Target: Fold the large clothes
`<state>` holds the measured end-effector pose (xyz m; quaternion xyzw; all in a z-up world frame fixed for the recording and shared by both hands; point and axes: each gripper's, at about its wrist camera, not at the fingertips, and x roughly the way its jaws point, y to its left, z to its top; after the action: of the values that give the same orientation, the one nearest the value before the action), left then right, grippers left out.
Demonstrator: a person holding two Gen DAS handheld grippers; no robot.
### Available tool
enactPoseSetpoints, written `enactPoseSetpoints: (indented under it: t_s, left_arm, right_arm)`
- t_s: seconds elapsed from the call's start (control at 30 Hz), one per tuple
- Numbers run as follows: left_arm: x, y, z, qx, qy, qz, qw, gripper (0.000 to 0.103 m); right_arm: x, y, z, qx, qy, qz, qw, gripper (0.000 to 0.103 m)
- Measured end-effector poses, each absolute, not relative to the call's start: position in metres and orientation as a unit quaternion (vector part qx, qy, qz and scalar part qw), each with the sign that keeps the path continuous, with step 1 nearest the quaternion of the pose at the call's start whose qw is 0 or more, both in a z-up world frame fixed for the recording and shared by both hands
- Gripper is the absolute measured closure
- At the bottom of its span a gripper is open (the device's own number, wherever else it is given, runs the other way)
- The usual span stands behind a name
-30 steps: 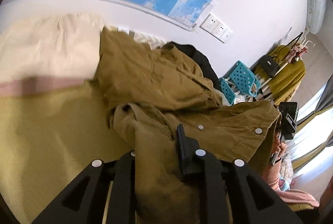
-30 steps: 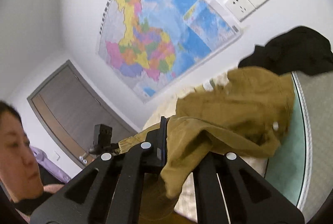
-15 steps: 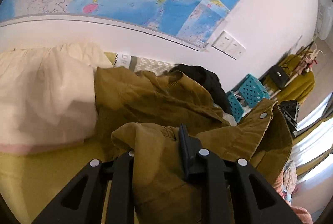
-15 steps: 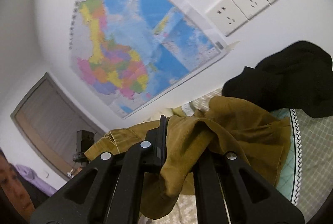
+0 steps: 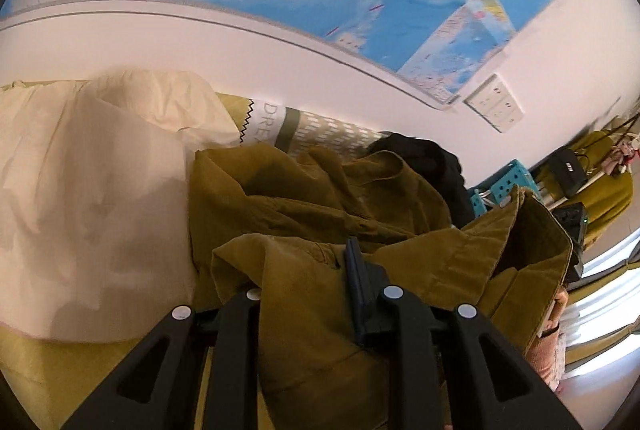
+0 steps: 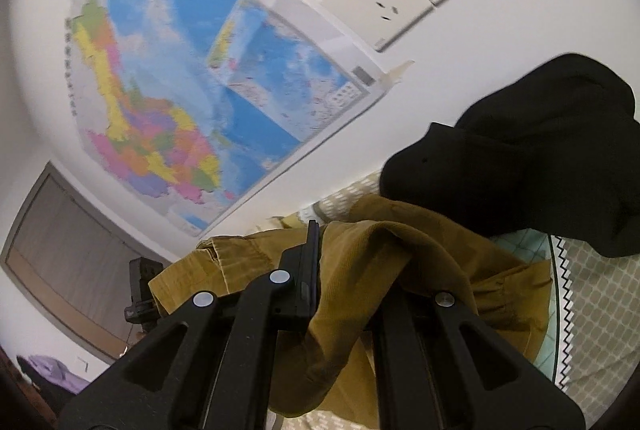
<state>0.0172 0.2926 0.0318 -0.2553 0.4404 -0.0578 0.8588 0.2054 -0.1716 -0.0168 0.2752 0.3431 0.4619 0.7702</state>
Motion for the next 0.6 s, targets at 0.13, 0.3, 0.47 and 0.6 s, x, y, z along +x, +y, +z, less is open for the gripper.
enactPoseSetpoints:
  t_s: [0.13,0.3,0.47,0.6]
  left_arm:
    - [0.035,0.298,0.020,-0.263,0.455,-0.044,0.850,0.081]
    - [0.050,0.307,0.007,-0.277,0.467,-0.034,0.839,0.079]
    - [0.062,0.314,-0.003,-0.293,0.476,-0.029,0.829,0.078]
    - [0.068,0.319,-0.008,-0.303,0.480,-0.025,0.823,0.078]
  right_arm:
    - [0.223,-0.164,-0.026,0.277,0.358,0.451,0.770,0.098]
    - [0.244,-0.156,-0.043,0.285,0.383,0.431,0.766,0.098]
    - [0.264,-0.146,-0.061,0.285,0.409,0.413,0.762,0.098]
    - [0.275,-0.139,-0.072,0.284,0.421,0.403,0.761,0.098]
